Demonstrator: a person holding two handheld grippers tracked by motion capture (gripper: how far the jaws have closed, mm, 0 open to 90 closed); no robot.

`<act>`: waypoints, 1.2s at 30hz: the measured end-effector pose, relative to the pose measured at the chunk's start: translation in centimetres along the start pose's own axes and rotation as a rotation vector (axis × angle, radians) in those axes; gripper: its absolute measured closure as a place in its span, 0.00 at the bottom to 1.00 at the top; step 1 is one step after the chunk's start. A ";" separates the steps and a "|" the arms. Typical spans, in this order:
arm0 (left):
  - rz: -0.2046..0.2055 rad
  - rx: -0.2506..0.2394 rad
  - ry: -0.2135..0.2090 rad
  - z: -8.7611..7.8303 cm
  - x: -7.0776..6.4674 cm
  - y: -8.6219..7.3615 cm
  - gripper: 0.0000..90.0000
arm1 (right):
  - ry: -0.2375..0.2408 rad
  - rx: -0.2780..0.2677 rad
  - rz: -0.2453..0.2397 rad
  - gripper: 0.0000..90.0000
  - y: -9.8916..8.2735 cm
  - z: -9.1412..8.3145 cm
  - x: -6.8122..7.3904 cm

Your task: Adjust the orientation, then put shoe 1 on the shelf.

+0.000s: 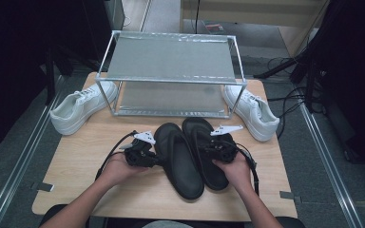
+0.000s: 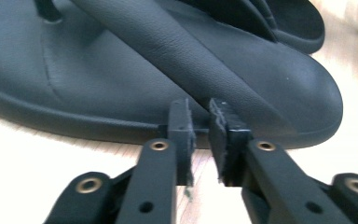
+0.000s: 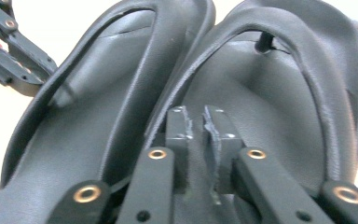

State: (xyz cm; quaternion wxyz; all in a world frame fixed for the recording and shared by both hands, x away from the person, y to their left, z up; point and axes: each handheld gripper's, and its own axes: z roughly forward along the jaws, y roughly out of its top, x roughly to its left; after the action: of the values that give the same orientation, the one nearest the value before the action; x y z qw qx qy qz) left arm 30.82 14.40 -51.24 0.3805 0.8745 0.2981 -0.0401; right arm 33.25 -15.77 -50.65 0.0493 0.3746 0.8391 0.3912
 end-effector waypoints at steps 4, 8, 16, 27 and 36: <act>0.003 -0.047 -0.010 -1.0 0.0 0.0 0.74 | 0.015 -0.063 0.015 0.79 -0.1 -0.7 -0.3; 0.001 -0.069 0.016 -1.7 0.0 0.0 0.65 | 0.023 -0.095 0.003 0.71 -0.2 -1.0 -0.1; -0.035 -0.101 0.025 -2.6 1.1 -0.3 0.52 | 0.025 -0.139 0.002 0.58 -0.3 -1.2 1.1; -0.045 -0.098 0.055 -3.2 1.8 -0.7 0.49 | -0.002 -0.125 0.000 0.52 -0.6 -0.1 2.4; -0.052 -0.101 0.064 -3.4 2.1 -0.7 0.49 | -0.016 -0.113 -0.006 0.47 -0.6 0.8 3.1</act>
State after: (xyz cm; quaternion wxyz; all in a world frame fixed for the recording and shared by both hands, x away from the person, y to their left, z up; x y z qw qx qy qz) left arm 31.62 18.16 -49.93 0.4133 0.8470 0.3343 -0.0069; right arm 30.96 -13.52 -50.96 0.0784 0.3717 0.8164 0.4350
